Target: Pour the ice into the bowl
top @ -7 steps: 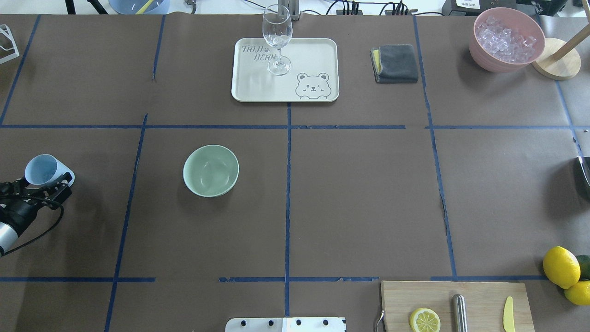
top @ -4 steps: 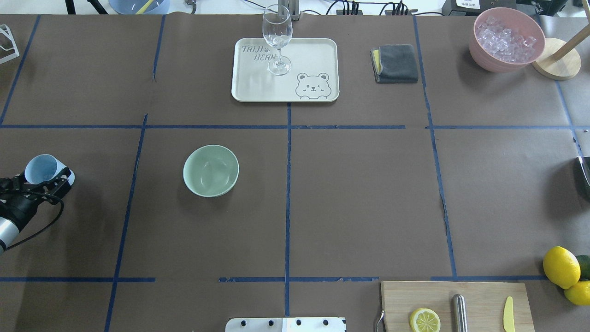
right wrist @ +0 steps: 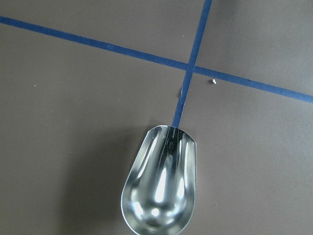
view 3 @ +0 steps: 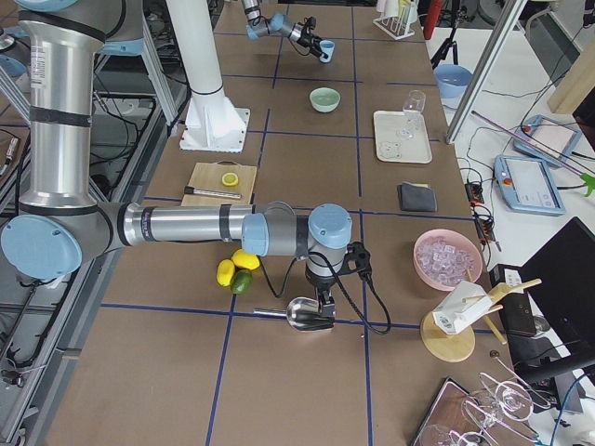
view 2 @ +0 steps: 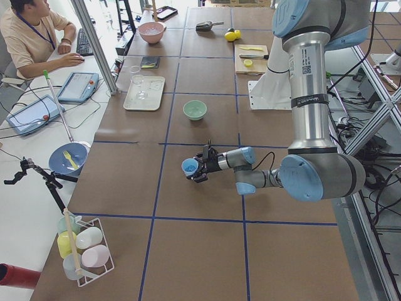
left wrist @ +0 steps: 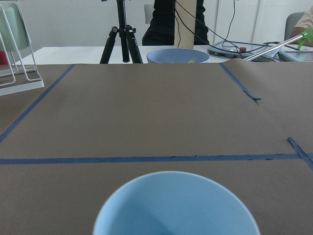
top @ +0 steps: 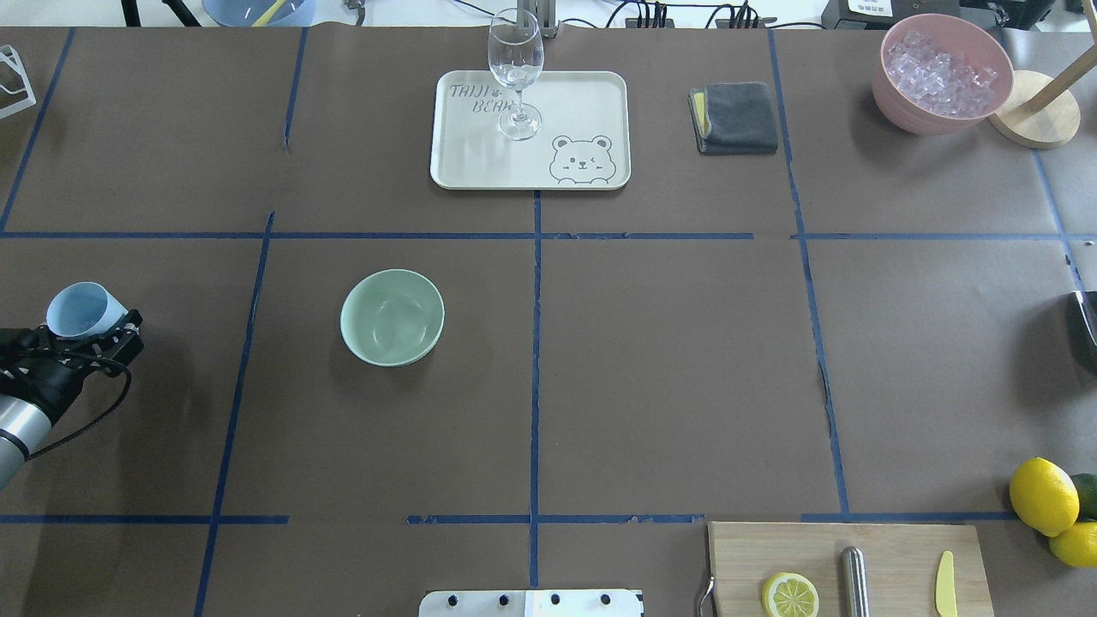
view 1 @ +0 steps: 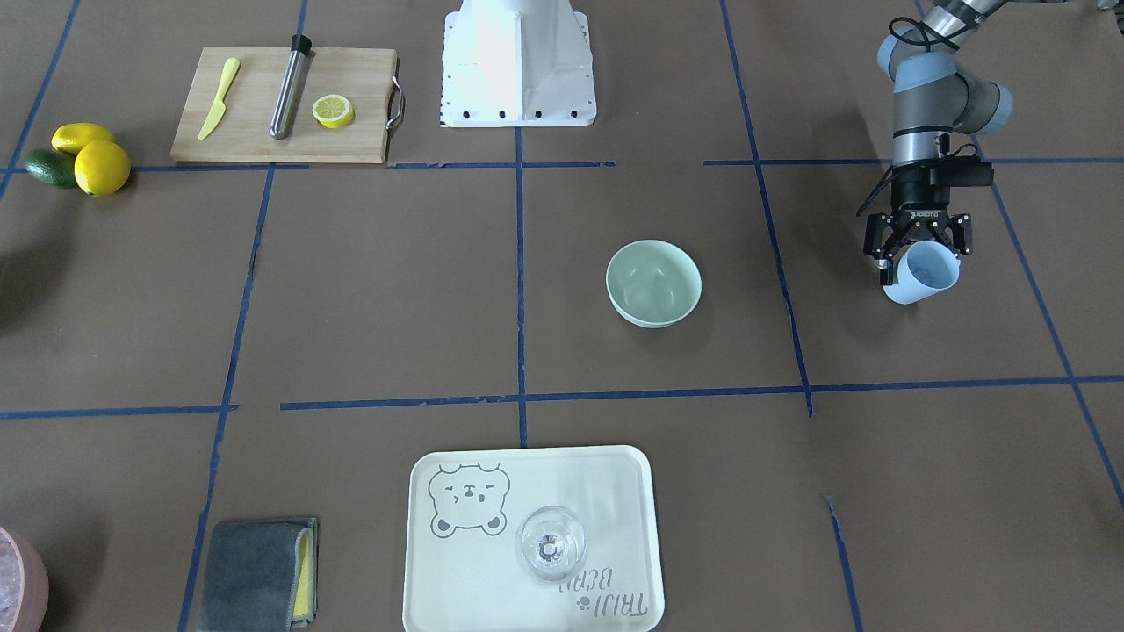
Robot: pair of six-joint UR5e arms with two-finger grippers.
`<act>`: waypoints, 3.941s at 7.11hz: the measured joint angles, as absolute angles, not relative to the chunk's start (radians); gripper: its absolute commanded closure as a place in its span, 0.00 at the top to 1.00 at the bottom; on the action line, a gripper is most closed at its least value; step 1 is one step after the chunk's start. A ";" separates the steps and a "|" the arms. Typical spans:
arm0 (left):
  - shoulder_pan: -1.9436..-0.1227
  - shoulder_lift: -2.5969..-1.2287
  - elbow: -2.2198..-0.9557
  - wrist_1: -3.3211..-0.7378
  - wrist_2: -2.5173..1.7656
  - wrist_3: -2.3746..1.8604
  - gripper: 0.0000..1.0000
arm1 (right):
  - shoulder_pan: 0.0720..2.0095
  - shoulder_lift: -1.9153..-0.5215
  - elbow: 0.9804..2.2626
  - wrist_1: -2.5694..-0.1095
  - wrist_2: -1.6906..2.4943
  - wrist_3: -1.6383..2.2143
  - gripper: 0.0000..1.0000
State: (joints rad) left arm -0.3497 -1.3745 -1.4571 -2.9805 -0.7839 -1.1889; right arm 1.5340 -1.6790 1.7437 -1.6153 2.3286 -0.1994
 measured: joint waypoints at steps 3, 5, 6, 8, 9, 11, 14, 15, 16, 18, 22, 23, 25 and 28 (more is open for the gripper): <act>-0.349 -1.386 -1.434 -2.982 -0.784 -1.189 0.68 | 1.534 -1.677 1.744 -1.615 2.329 -0.199 1.00; -0.349 -1.401 -1.416 -2.983 -0.784 -1.191 0.00 | 1.534 -1.677 1.745 -1.615 2.329 -0.199 1.00; -0.351 -1.400 -1.414 -2.984 -0.787 -1.186 0.00 | 1.534 -1.677 1.746 -1.615 2.329 -0.199 1.00; -0.366 -1.383 -1.420 -3.025 -0.823 -1.168 0.00 | 1.534 -1.677 1.747 -1.615 2.329 -0.199 1.00; -0.388 -1.367 -1.431 -3.088 -0.867 -1.095 0.00 | 1.534 -1.677 1.747 -1.615 2.329 -0.199 1.00; -0.453 -1.357 -1.476 -3.157 -0.949 -0.808 0.00 | 1.534 -1.678 1.748 -1.615 2.329 -0.199 1.00; -0.652 -1.419 -1.573 -3.164 -1.349 -0.654 0.02 | 1.534 -1.680 1.749 -1.615 2.329 -0.199 1.00; -0.727 -1.462 -1.581 -3.159 -1.483 -0.649 0.00 | 1.534 -1.680 1.749 -1.615 2.329 -0.199 1.00; -0.771 -1.486 -1.584 -3.161 -1.554 -0.647 0.00 | 1.534 -1.679 1.749 -1.615 2.329 -0.199 1.00; -0.804 -1.502 -1.587 -3.153 -1.595 -0.627 0.00 | 1.534 -1.679 1.749 -1.615 2.329 -0.199 1.00; -0.821 -1.511 -1.584 -3.128 -1.596 -0.550 0.00 | 1.534 -1.678 1.749 -1.615 2.328 -0.199 1.00; -0.822 -1.513 -1.583 -3.121 -1.563 -0.546 0.00 | 1.534 -1.679 1.748 -1.615 2.328 -0.200 1.00; -0.772 -1.542 -1.589 -3.023 -1.355 -0.535 0.00 | 1.534 -1.683 1.748 -1.615 2.327 -0.201 1.00; -0.560 -1.584 -1.635 -2.839 -0.997 -0.408 0.00 | 1.534 -1.684 1.748 -1.615 2.327 -0.200 1.00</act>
